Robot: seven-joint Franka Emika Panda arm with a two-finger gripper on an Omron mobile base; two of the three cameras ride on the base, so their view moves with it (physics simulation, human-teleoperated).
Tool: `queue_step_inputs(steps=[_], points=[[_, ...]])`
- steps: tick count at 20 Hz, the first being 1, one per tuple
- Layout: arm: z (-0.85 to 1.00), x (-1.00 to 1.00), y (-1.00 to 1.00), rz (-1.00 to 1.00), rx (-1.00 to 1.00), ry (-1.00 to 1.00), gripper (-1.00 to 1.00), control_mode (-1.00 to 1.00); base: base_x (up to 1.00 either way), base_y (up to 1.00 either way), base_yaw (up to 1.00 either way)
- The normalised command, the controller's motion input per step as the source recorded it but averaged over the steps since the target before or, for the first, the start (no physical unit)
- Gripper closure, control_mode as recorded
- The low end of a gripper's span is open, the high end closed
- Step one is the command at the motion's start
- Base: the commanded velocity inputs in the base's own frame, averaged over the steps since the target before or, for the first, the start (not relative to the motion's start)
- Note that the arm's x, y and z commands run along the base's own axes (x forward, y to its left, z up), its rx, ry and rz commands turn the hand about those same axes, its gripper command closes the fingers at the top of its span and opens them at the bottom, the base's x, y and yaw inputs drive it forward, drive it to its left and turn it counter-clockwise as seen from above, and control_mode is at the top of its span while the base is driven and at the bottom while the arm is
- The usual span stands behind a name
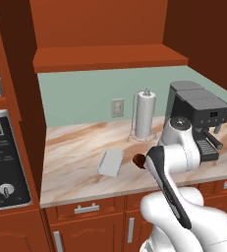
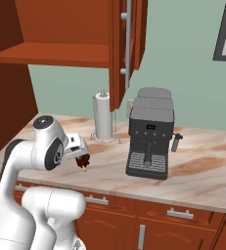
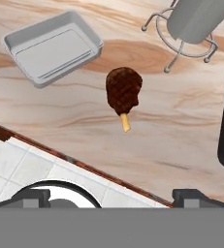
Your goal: Retrieve the tupperware from the cabinet, then place the raw meat into the tupperware to avoid contamination.
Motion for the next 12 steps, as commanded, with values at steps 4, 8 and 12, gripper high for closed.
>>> queue_step_inputs(steps=[4, 8, 12], points=[[-0.40, 0.06, 0.00, 0.00, 0.00, -0.07, -1.00, -1.00, 0.00, 0.00, 0.00], [-0.42, 0.12, 0.00, 0.00, 0.00, -0.08, -1.00, -1.00, 0.00, 0.00, 0.00], [-0.32, 0.17, 0.00, 0.00, 0.00, -0.07, -1.00, -1.00, 0.00, 0.00, 0.00]])
